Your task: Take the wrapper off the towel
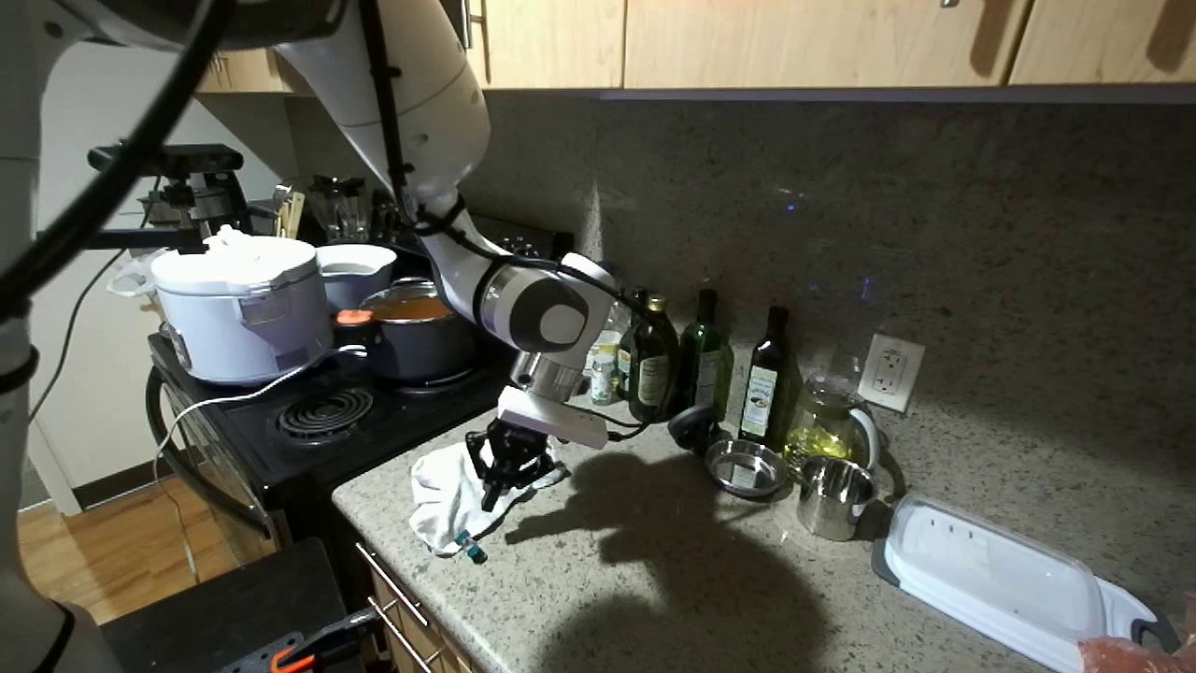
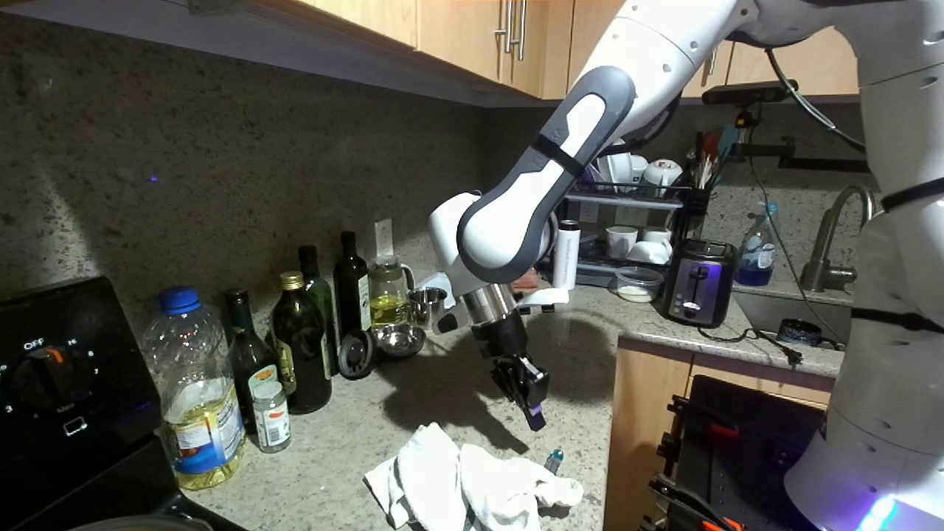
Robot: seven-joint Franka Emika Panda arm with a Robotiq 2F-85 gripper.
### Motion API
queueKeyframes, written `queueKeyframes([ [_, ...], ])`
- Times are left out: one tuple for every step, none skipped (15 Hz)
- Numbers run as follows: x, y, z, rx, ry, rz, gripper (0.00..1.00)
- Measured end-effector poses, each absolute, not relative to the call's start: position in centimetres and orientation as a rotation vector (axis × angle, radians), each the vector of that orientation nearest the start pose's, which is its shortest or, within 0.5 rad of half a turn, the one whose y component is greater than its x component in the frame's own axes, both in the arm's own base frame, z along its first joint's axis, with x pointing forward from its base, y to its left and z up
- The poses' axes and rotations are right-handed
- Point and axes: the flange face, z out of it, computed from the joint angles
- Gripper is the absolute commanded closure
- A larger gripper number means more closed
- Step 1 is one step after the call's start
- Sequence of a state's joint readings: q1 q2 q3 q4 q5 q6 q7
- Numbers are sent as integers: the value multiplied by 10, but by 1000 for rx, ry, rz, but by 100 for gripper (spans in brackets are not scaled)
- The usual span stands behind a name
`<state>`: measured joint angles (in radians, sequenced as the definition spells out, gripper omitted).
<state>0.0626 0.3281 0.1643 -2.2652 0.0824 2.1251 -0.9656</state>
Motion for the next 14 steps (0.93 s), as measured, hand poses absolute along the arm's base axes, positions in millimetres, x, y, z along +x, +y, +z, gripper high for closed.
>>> queueKeyframes([
  [467,116,184,-2351,-1538,563,100],
  [465,117,181,-2331,-1558,563,100],
  [464,117,177,-2312,-1578,563,100],
  [463,118,173,-2295,-1597,562,100],
  [462,118,170,-2280,-1615,561,100],
  [462,118,166,-2267,-1634,562,100],
  [461,118,163,-2253,-1659,562,100],
  [461,118,159,-2247,-1674,561,100],
  [461,118,155,-2242,-1685,562,100],
  [461,118,152,-2233,-1697,563,100],
  [460,118,148,-2224,-1705,567,100],
  [459,118,145,-2219,-1710,572,100],
  [458,118,142,-2216,-1713,576,100],
  [457,117,139,-2214,-1713,579,100],
])
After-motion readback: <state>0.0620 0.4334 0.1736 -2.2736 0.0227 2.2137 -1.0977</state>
